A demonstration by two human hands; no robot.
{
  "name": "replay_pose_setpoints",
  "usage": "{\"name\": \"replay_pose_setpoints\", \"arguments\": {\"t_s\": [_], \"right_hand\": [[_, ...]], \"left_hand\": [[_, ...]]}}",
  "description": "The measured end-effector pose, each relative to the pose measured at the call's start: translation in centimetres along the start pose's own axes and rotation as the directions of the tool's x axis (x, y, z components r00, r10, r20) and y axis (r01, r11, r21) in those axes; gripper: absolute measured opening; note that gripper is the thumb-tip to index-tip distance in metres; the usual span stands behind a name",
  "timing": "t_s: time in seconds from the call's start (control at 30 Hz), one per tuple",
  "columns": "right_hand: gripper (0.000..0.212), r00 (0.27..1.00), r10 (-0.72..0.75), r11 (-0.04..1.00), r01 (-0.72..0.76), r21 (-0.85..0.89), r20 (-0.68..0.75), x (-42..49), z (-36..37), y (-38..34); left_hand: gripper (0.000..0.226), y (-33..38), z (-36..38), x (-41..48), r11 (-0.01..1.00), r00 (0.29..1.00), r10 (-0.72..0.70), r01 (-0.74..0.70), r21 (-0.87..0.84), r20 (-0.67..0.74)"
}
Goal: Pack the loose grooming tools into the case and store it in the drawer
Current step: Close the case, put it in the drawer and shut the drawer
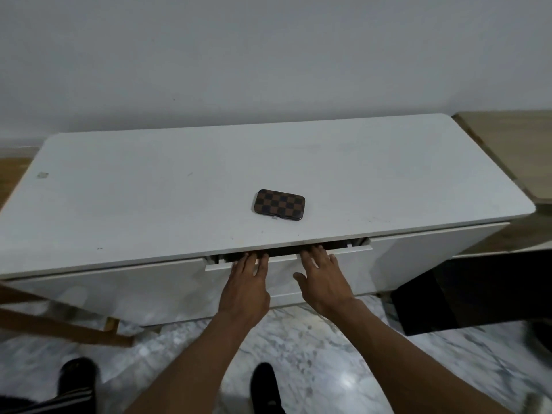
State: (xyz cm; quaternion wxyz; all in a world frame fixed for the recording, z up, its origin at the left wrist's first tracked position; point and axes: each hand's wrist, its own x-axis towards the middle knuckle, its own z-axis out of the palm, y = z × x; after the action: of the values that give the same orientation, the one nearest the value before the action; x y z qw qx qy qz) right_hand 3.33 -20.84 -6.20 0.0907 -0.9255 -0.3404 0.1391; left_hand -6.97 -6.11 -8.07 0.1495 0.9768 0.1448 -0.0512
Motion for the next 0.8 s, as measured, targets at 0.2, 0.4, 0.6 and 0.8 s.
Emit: {"name": "replay_pose_setpoints", "arguments": {"t_s": [0.2, 0.4, 0.6, 0.8], "right_hand": [[0.061, 0.977, -0.002, 0.998, 0.015, -0.059, 0.214, -1.9, -1.5, 0.4], [0.061, 0.976, -0.006, 0.999, 0.016, -0.044, 0.219, -5.9, -0.2, 0.3], [0.060, 0.978, -0.027, 1.000, 0.026, 0.009, 0.204, -11.2, 1.4, 0.6], [0.060, 0.982, -0.024, 1.000, 0.025, -0.006, 0.185, -15.4, 2.7, 0.4]], "left_hand": [[0.084, 1.5, -0.9, -2.2, 0.997, 0.984, -0.064, 0.057, 0.049, 0.167], [0.074, 3.1, -0.1, -5.6, 0.991, 0.972, -0.104, 0.119, -0.057, 0.209], [0.067, 4.8, 1.0, -10.7, 0.988, 0.970, -0.119, 0.137, -0.070, 0.211], [0.068, 6.0, 2.3, -14.8, 0.991, 0.971, -0.115, 0.126, -0.039, 0.208]]}}
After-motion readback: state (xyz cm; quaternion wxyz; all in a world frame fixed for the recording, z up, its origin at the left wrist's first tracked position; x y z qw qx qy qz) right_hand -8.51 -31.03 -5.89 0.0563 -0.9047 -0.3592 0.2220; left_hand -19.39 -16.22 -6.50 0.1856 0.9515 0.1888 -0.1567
